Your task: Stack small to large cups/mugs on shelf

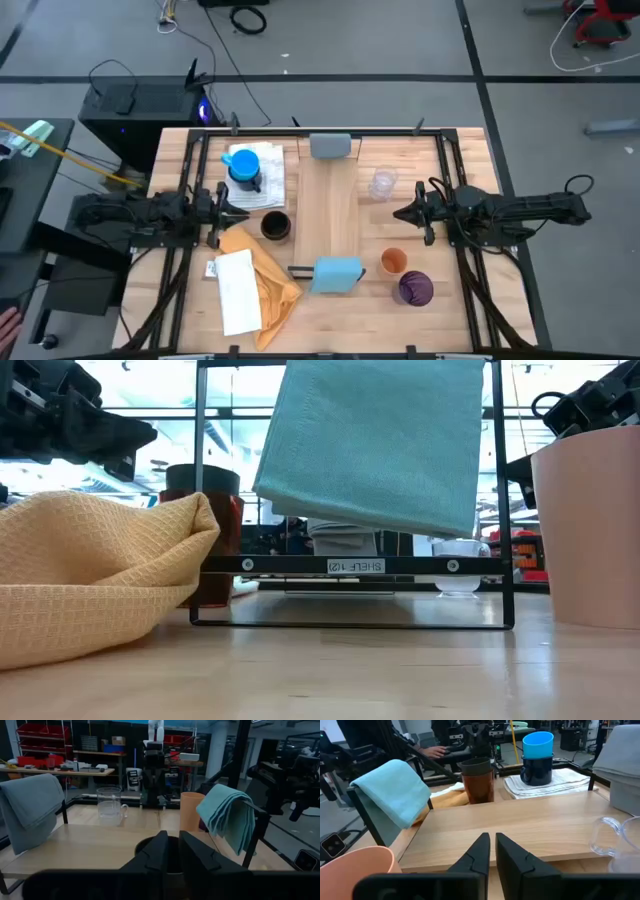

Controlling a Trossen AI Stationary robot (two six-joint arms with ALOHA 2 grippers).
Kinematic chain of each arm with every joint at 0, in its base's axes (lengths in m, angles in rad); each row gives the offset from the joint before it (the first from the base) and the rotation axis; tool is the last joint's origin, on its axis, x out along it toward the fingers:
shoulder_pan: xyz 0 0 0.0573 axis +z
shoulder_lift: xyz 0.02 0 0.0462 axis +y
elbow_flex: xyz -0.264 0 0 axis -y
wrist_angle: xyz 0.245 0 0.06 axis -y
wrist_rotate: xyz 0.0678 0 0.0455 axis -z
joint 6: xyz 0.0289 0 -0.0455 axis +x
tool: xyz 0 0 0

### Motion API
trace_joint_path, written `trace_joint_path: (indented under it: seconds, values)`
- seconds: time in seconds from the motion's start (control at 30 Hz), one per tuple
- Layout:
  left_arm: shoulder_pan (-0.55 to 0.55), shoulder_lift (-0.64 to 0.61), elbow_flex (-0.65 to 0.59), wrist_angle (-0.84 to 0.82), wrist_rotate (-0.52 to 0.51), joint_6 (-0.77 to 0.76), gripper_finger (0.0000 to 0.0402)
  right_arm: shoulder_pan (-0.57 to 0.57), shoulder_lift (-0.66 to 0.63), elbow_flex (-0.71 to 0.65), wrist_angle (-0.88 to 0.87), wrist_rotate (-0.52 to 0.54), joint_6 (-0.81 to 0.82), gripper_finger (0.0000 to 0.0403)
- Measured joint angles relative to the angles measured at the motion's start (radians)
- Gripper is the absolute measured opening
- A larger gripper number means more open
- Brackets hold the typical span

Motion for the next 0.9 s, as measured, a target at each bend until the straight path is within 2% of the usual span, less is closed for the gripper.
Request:
trace_joint_path:
  seconds: [0.9]
  values:
    - [0.000, 0.000, 0.000, 0.000, 0.000, 0.000, 0.0062, 0.000, 0.000, 0.000, 0.000, 0.000, 0.000, 0.0036]
